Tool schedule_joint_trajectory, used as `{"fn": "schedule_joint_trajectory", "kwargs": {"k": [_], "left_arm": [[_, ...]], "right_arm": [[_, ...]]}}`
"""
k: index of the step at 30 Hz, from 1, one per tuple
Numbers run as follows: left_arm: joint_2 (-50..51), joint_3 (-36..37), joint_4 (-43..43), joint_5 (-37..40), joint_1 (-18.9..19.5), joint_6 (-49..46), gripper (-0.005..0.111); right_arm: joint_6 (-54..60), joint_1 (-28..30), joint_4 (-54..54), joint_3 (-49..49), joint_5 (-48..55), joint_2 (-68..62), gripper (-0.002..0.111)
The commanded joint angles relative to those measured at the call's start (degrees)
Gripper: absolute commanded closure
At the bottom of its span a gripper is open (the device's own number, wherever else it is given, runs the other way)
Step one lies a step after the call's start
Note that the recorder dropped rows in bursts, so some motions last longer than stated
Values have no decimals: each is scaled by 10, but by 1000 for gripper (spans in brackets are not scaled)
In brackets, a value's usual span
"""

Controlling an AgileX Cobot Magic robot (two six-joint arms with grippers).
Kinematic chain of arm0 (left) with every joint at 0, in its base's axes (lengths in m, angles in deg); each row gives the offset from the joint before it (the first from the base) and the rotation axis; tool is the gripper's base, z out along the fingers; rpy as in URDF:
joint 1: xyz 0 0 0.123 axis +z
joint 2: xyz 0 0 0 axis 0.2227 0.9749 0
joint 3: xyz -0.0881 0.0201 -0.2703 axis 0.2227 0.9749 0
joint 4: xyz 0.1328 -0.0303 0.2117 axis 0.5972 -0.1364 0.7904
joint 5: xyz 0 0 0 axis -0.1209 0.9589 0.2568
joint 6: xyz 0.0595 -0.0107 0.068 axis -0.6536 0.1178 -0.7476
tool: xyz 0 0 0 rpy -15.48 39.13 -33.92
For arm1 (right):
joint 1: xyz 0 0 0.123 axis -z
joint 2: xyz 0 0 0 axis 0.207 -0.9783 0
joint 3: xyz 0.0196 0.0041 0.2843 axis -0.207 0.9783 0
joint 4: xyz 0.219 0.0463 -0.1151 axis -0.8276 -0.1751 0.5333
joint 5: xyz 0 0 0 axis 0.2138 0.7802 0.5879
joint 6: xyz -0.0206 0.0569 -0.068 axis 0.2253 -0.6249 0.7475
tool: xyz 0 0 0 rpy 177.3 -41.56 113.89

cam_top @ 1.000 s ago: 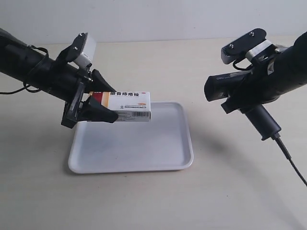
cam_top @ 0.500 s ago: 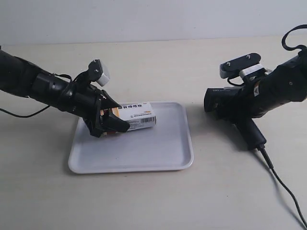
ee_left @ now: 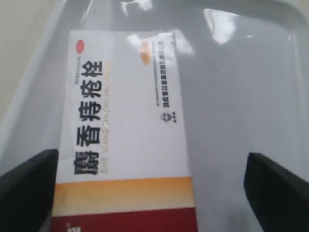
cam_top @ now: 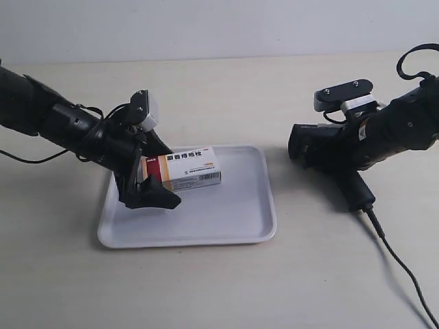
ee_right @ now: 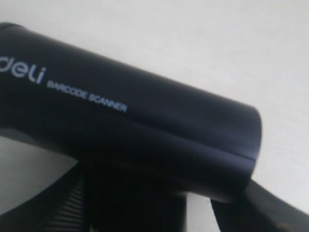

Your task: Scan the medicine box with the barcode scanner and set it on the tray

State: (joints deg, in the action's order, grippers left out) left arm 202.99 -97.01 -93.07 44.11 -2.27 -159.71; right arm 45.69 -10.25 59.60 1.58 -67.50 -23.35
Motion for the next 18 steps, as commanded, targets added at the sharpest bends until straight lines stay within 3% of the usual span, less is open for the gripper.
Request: {"fn": "schedule_joint_trajectory", "kwargs": {"k": [1, 5, 12, 13, 15, 18], "left_arm": [[-12, 3, 33, -11, -2, 44, 1], [-78, 3, 73, -11, -1, 119, 2], [-237, 3, 153, 33, -1, 278, 3], [-262, 3, 156, 51, 1, 292, 7], [-304, 3, 157, 83, 6, 318, 22], [-363, 5, 157, 117, 19, 376, 61]], "right_arm": [[-4, 2, -4, 1, 14, 11, 32], [-4, 2, -6, 1, 49, 82, 21], [-4, 2, -36, 1, 146, 325, 25], [-4, 2, -36, 1, 158, 367, 29], [-3, 2, -36, 1, 182, 440, 48], [-4, 2, -36, 14, 165, 542, 97]]}}
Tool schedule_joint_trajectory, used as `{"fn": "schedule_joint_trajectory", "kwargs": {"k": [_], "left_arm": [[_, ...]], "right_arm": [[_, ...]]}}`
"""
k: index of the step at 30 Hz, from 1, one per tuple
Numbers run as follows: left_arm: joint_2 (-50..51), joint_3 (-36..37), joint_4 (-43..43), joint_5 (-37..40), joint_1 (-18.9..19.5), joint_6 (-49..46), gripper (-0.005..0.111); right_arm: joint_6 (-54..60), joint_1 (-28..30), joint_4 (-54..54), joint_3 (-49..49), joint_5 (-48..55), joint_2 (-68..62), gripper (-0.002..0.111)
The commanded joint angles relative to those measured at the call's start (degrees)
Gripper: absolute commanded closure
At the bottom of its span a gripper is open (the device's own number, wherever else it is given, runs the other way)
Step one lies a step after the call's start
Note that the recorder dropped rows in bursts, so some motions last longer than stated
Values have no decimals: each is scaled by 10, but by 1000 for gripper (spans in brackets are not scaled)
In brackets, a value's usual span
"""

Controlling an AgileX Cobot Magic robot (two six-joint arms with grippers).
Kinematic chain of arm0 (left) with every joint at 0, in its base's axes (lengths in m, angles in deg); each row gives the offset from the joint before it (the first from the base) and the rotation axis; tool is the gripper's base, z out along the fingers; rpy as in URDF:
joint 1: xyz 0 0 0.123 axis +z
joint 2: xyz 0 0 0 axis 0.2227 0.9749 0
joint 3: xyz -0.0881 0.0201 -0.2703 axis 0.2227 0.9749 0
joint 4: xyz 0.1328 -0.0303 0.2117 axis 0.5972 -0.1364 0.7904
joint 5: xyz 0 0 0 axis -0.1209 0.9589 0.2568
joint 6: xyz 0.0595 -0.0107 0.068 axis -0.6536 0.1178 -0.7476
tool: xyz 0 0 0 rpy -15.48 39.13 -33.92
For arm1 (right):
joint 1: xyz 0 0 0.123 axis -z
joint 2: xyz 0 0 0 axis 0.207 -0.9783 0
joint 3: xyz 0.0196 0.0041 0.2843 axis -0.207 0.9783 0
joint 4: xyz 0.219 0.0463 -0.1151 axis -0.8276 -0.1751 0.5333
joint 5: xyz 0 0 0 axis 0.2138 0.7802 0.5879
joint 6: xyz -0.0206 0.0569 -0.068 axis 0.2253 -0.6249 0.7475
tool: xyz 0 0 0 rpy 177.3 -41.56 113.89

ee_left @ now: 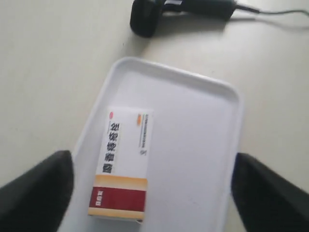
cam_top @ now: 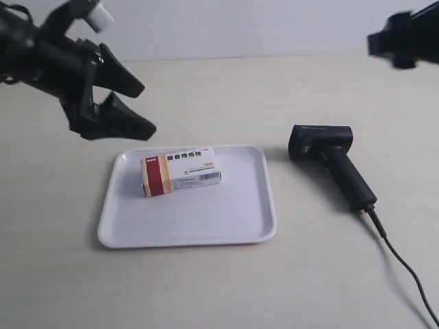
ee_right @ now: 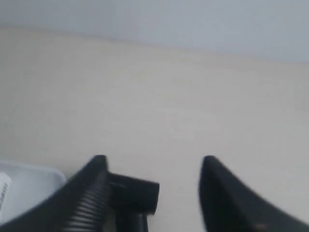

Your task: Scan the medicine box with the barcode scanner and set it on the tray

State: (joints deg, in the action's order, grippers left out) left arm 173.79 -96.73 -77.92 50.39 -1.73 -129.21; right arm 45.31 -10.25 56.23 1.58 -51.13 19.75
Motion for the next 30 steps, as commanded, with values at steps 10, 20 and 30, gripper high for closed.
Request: {"fn": "schedule_joint_trajectory", "kwargs": {"k": [10, 20, 30], "left_arm": [[-325, 257, -115, -150, 14, 95, 99], [-649, 524, -299, -395, 14, 108, 99], [-785, 550, -321, -463, 14, 59, 99]], "right_arm": [[-66, 2, -63, 64, -13, 332, 105], [-132, 2, -137, 64, -16, 422, 105], [-132, 2, -137, 64, -21, 438, 105]]}}
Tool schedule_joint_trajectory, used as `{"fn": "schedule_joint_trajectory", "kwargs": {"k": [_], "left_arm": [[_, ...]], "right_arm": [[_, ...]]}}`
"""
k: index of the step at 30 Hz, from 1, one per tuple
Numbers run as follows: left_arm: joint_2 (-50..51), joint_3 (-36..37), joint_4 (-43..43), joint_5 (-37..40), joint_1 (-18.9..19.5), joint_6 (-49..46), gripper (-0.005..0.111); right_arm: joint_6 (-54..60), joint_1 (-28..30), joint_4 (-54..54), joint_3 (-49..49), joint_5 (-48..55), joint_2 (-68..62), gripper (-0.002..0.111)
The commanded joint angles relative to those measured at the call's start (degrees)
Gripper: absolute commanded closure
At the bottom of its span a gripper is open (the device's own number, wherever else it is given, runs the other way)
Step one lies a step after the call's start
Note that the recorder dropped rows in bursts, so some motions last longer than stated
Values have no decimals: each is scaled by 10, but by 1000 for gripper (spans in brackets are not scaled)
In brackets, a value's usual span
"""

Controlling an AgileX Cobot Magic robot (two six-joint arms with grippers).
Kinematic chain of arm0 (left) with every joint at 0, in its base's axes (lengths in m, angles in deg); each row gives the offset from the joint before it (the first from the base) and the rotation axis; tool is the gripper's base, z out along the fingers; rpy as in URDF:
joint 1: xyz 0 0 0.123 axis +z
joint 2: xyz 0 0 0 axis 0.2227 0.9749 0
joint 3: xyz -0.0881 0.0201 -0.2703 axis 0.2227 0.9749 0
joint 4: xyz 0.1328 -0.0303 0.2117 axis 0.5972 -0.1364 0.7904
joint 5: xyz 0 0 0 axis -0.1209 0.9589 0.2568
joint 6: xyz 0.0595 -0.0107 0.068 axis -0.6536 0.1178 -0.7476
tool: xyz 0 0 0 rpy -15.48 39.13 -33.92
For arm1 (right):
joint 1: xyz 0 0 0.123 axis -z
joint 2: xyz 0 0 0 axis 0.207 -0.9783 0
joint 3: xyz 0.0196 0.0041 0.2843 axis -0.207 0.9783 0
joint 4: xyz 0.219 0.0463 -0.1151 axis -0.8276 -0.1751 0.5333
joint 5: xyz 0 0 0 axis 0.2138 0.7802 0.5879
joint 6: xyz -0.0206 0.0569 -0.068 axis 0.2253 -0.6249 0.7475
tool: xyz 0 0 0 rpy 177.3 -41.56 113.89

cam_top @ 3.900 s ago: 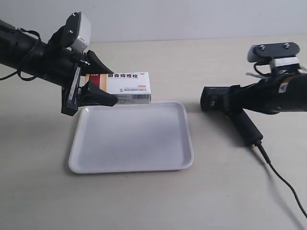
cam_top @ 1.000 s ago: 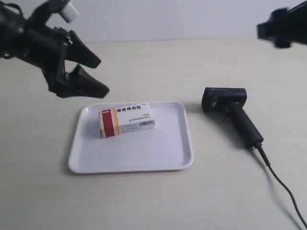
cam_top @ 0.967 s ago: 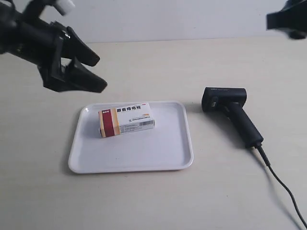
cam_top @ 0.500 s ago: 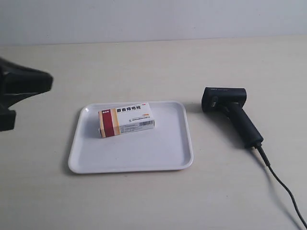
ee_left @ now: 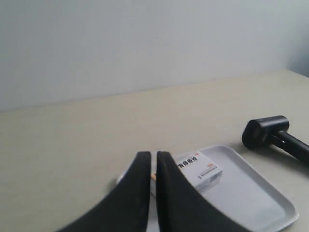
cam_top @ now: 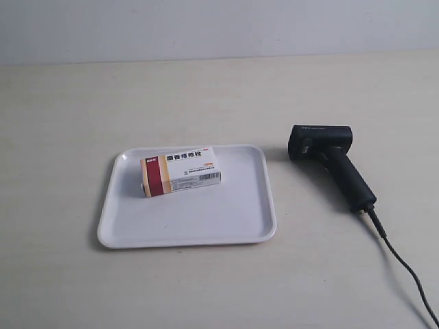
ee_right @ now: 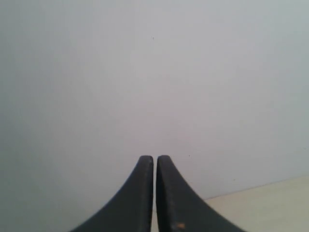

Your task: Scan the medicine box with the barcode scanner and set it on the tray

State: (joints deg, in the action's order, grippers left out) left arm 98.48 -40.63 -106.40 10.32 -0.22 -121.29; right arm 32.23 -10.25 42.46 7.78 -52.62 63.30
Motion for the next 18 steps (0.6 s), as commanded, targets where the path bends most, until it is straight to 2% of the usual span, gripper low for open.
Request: {"fn": "schedule_joint_trajectory", "kwargs": {"k": [1, 3, 4, 7, 18], "left_arm": [[-39, -17, -59, -84, -1, -24, 99], [-54, -23, -147, -135, -1, -93, 99], [-62, -23, -183, -145, -1, -176, 99], [-78, -19, -183, -145, -1, -287, 99], [-83, 38, -183, -159, 0, -282, 99]], "right_arm": [[-1, 2, 0, 2, -6, 3, 105], [-1, 2, 0, 2, -6, 3, 105], [-1, 2, 0, 2, -6, 3, 105], [-1, 2, 0, 2, -6, 3, 105], [-1, 2, 0, 2, -3, 3, 105]]}}
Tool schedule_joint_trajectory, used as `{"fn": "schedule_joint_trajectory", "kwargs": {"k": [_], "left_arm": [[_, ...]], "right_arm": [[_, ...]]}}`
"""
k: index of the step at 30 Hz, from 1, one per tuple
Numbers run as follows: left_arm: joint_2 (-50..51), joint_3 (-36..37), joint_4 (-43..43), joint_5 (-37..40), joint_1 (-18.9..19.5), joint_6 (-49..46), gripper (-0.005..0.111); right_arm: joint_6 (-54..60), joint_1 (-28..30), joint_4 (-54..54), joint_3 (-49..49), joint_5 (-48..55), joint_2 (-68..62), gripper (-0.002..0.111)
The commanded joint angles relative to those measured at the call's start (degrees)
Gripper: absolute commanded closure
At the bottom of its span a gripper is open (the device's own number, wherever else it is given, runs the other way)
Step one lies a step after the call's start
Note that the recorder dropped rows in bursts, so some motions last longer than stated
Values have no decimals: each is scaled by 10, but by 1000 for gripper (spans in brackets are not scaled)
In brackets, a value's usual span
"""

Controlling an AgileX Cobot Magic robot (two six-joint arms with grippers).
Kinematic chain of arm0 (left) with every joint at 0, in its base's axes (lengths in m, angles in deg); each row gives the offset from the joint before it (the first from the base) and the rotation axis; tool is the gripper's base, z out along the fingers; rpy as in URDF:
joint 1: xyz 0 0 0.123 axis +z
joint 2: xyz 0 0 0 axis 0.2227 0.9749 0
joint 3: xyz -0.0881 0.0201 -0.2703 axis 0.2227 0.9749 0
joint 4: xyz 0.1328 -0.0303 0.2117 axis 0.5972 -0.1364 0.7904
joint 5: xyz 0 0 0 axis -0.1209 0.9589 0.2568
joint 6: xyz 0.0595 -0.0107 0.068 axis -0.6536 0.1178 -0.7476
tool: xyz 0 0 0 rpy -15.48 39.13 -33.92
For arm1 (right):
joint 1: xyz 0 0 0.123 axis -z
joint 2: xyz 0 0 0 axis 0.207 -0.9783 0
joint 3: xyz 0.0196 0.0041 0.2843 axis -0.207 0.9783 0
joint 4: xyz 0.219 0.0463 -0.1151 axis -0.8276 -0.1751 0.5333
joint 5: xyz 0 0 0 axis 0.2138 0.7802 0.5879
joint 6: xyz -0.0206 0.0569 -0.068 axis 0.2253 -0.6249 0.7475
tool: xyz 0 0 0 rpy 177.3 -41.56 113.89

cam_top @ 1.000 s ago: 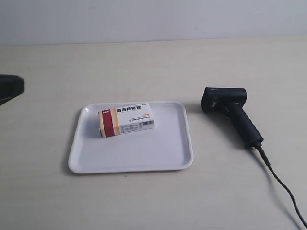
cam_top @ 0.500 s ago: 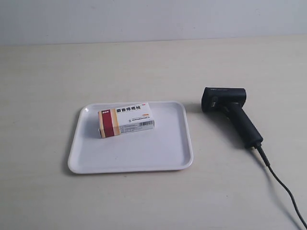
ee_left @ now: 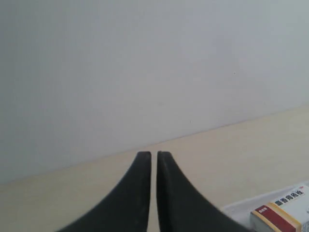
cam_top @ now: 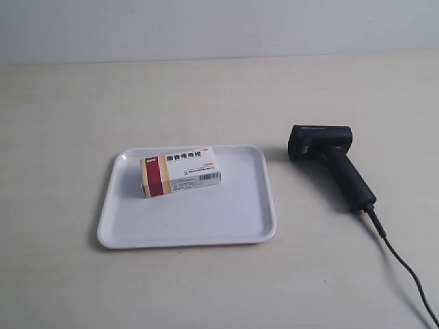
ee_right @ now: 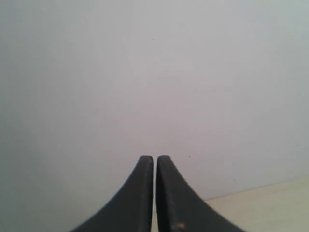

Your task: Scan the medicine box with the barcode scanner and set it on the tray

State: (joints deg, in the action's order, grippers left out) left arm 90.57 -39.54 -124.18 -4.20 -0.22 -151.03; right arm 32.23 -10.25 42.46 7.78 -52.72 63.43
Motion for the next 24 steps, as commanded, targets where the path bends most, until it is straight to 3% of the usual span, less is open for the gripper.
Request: {"fn": "schedule_joint_trajectory", "kwargs": {"k": [1, 3, 5, 9, 14, 16, 22, 24], "left_arm": [[-7, 36, -6, -27, 4, 30, 99], [-19, 59, 11, -52, 22, 95, 99], [-36, 75, 82, -66, 50, 184, 99], [-98, 75, 136, -70, 135, 269, 99], [-113, 75, 241, -37, 150, 328, 99], [-113, 75, 343, -26, 150, 441, 99], [-113, 75, 860, 13, 147, 981, 99], [-113, 75, 948, 38, 147, 1072, 99]], "right_arm": [[-1, 2, 0, 2, -2, 1, 105], [-1, 2, 0, 2, -2, 1, 105], [-1, 2, 0, 2, -2, 1, 105], [-1, 2, 0, 2, -2, 1, 105], [-1, 2, 0, 2, -2, 1, 105], [-1, 2, 0, 2, -2, 1, 105], [-1, 2, 0, 2, -2, 1, 105], [-1, 2, 0, 2, -2, 1, 105]]}}
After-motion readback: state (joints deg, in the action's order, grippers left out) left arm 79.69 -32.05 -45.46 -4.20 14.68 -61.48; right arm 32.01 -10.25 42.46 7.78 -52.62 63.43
